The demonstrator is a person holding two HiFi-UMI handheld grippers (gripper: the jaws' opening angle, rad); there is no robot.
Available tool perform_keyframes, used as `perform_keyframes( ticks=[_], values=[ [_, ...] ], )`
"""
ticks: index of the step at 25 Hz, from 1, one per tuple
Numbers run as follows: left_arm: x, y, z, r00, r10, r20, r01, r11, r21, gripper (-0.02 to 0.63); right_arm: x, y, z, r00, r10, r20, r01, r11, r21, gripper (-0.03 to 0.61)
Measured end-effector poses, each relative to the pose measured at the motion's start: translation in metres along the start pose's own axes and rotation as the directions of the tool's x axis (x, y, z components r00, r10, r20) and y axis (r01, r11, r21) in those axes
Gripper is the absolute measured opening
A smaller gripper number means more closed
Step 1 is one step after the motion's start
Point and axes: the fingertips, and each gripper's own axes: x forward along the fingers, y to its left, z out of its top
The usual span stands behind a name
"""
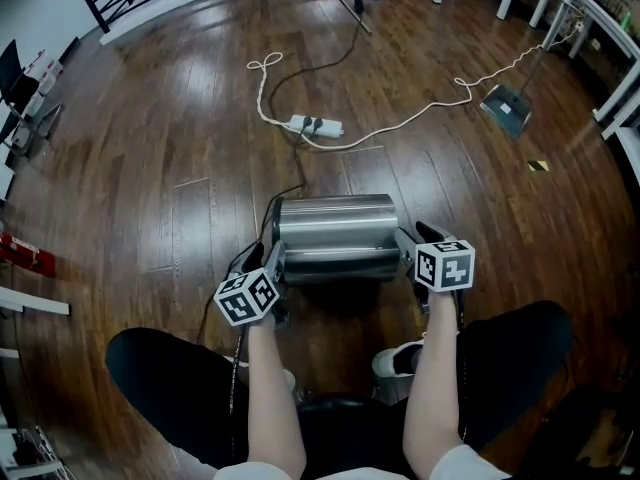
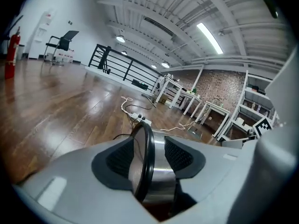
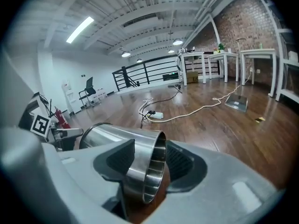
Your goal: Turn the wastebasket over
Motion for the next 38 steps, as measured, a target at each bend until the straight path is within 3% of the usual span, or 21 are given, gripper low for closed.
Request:
perform_keyframes(
  ticks=[3,6,7,10,17,24,30,35,38],
  values=[
    [0.008,0.001,-0.01,0.999,0.002,-0.032,-0.002,1.0,-0.001,0.201,0.008,0.01,-0.012,0.999,0.025,-0.041,-0.025,1.0,-0.008,0.193],
    [0.011,-0.001,-0.012,1.0,-0.026,-0.01,0.026,1.0,-0.018,0.148,0.017,0.017,-0.027,0.995,0.035,-0.093,-0.037,0.999,-0.019,0.182],
    [0.011,-0.002,-0.011,0.999,-0.037,0.003,0.037,0.999,-0.019,0.11,0.019,0.017,-0.032,0.994,0.027,-0.106,-0.03,0.999,-0.025,0.148],
    [0.012,-0.005,-0.01,0.998,-0.055,0.015,0.055,0.998,-0.006,0.104,0.021,0.007,-0.036,0.993,-0.033,-0.11,0.03,0.999,-0.033,-0.003],
    [0.004,0.001,-0.016,0.999,-0.04,0.017,0.04,0.999,-0.023,0.097,0.024,0.01,-0.041,0.986,-0.059,-0.156,0.036,0.989,-0.144,-0.008],
    [-0.001,-0.003,-0.023,0.997,-0.041,-0.058,0.042,0.999,0.015,0.086,0.019,0.008,-0.049,0.983,-0.024,-0.179,0.001,0.992,-0.125,-0.008],
    [-0.014,0.004,-0.022,0.994,0.008,-0.11,-0.006,1.0,0.018,0.075,0.021,0.018,-0.053,0.982,0.027,-0.186,-0.05,0.991,-0.12,-0.009],
    [-0.028,-0.004,0.011,0.998,0.041,-0.052,-0.034,0.989,0.146,0.074,0.028,0.032,-0.055,0.982,0.047,-0.183,-0.069,0.991,-0.118,-0.009],
    [-0.038,-0.024,0.037,0.999,0.031,-0.024,-0.023,0.966,0.257,0.072,0.034,0.036,-0.062,0.983,0.049,-0.175,-0.068,0.992,-0.104,-0.009]
  ],
)
